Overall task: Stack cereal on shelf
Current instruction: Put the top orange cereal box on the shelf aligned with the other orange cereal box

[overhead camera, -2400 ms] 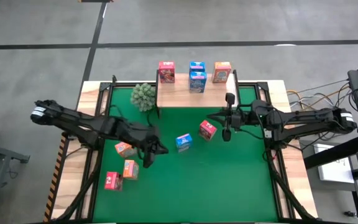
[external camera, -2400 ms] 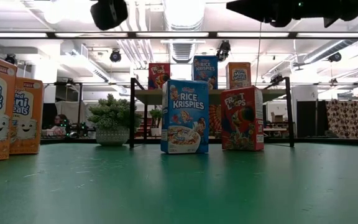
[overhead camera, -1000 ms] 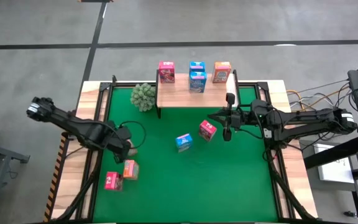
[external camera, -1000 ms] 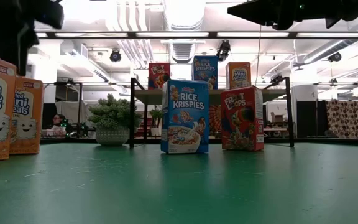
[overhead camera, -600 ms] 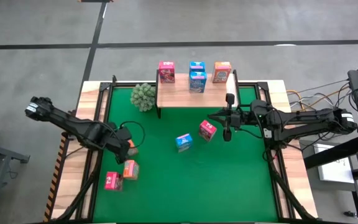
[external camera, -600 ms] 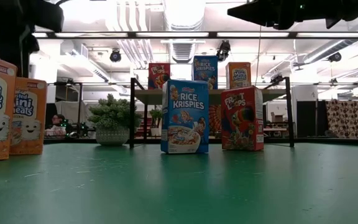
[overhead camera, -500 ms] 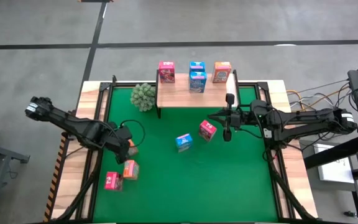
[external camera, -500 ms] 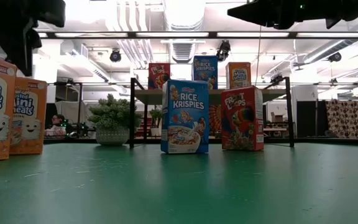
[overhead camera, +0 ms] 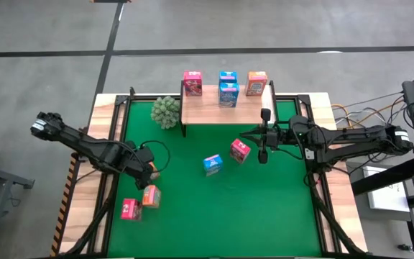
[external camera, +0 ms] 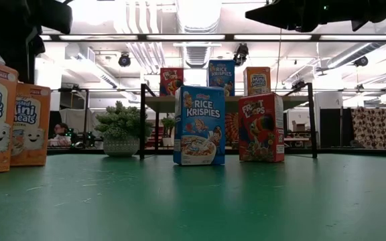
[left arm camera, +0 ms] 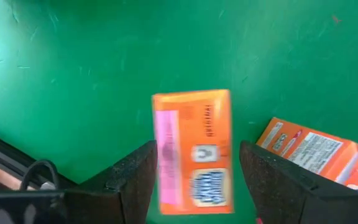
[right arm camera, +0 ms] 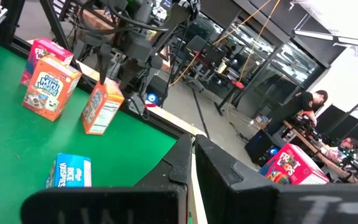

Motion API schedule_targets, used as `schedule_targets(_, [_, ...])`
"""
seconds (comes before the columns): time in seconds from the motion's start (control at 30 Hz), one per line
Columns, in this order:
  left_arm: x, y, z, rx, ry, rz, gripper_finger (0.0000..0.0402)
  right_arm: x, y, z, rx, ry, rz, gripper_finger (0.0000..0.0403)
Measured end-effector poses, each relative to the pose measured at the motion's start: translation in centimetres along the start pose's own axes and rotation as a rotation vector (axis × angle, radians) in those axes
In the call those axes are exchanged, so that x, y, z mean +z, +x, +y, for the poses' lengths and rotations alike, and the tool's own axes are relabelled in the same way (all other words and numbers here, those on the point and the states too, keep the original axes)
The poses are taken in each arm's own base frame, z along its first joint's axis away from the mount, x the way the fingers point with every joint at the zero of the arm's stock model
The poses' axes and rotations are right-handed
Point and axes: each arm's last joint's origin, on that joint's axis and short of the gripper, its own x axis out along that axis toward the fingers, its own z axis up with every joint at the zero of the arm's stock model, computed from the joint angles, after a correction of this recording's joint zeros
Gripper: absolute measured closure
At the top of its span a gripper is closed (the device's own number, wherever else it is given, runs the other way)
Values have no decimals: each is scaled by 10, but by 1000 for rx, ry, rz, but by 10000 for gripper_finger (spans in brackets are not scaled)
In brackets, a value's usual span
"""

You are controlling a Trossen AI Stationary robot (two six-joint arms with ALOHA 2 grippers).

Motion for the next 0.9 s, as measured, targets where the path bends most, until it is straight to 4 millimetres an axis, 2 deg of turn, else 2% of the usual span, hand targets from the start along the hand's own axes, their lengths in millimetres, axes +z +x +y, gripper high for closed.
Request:
schedule_targets(0.4, [-4,11,1,26,-19,0,190,0,0,0,1,0,2,390])
schedule_targets(0.67, [-1,5,-1,4,-34,-10,189,0,0,0,0,1,2,390])
schedule_targets(0.9, [-1,2,-1,-12,-74,12,156,0,0,0,1,9,3,390])
